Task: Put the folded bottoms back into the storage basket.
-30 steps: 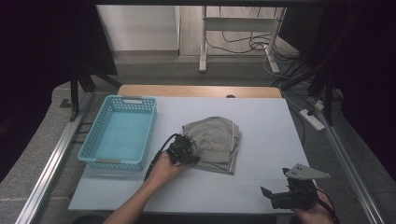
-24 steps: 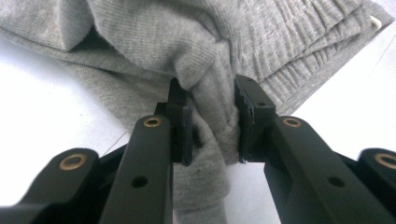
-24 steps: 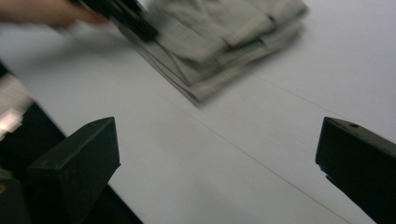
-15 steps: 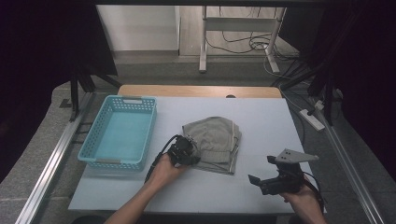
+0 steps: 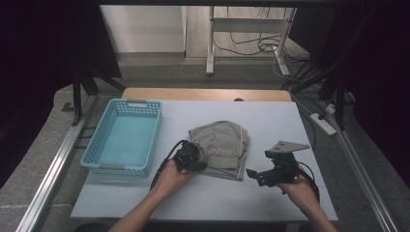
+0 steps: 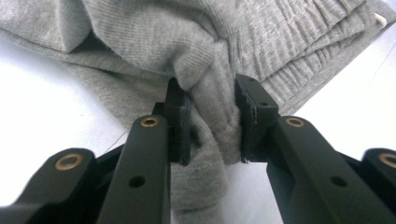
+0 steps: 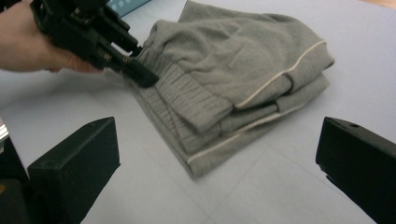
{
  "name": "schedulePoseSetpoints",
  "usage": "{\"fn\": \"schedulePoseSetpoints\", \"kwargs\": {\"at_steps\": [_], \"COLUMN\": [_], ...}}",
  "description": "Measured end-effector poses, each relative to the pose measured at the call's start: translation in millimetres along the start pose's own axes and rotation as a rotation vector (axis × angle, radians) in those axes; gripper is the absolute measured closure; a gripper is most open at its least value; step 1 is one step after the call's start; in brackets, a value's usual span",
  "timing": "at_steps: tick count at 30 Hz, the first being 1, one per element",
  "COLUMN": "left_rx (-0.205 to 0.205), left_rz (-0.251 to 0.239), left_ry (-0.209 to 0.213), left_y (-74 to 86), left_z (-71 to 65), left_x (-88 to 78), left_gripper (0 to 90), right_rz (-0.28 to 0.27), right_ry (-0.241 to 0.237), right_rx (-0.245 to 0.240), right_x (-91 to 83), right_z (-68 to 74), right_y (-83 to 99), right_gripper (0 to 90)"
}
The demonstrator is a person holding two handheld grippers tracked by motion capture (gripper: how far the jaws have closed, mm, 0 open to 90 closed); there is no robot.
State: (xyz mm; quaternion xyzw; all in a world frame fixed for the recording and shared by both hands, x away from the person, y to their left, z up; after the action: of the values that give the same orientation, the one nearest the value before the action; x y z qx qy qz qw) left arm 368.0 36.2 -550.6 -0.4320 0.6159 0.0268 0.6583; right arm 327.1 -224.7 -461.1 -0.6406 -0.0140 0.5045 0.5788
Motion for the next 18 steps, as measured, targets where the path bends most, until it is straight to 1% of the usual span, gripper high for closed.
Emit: {"fn": "schedulePoseSetpoints", "kwargs": {"at_steps": [2, 4, 6, 9, 12, 14, 16, 18], "left_rx": [0.001, 0.002, 0.004, 0.003, 0.01, 0.017, 0.014, 0.016], "left_rz": [0.0, -0.001, -0.002, -0.006, -0.002, 0.0, 0.0, -0.002], "left_ry": [-0.001, -0.001, -0.001, -0.002, -0.003, -0.005, -0.007, -0.011], "left_y": [0.0, 0.1, 0.3, 0.3, 0.5, 0.4, 0.2, 0.3], "left_z": [-0.1, -0.1, -0.1, -0.2, -0.2, -0.4, -0.8, -1.2], "left_x": [0.0, 0.0, 0.1, 0.3, 0.2, 0.2, 0.4, 0.5], "left_gripper": [68.0, 68.0, 67.8, 67.6, 67.1, 66.6, 66.3, 66.1], "right_rz": [0.008, 0.013, 0.021, 0.036, 0.051, 0.058, 0.064, 0.073], "right_ry": [0.006, 0.03, 0.047, 0.082, 0.128, 0.142, 0.15, 0.16], "right_rx": [0.001, -0.006, -0.003, 0.012, 0.024, 0.035, 0.055, 0.065], "right_x": [5.9, 12.7, 18.5, 28.0, 37.6, 42.4, 47.0, 52.6], "right_z": [-2.8, -7.7, -11.9, -19.4, -27.8, -33.1, -37.7, -42.2], "right_y": [-4.7, -9.3, -12.2, -17.4, -23.5, -27.5, -31.0, -33.9], "right_gripper": [0.0, 0.0, 0.0, 0.0, 0.0, 0.0, 0.0, 0.0]}}
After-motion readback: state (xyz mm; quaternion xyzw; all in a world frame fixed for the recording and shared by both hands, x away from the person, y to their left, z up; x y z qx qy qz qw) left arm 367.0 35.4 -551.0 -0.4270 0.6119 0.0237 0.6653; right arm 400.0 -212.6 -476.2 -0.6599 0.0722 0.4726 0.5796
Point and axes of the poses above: each handheld gripper's, and its own axes: x roughly forward along the jaws, y roughly out of its underside, z roughly to its left, the point moved 4 cm from there along x, roughly forward along the jaws, and after that the axes turned 7 degrees about x, right-handed, at the moved point
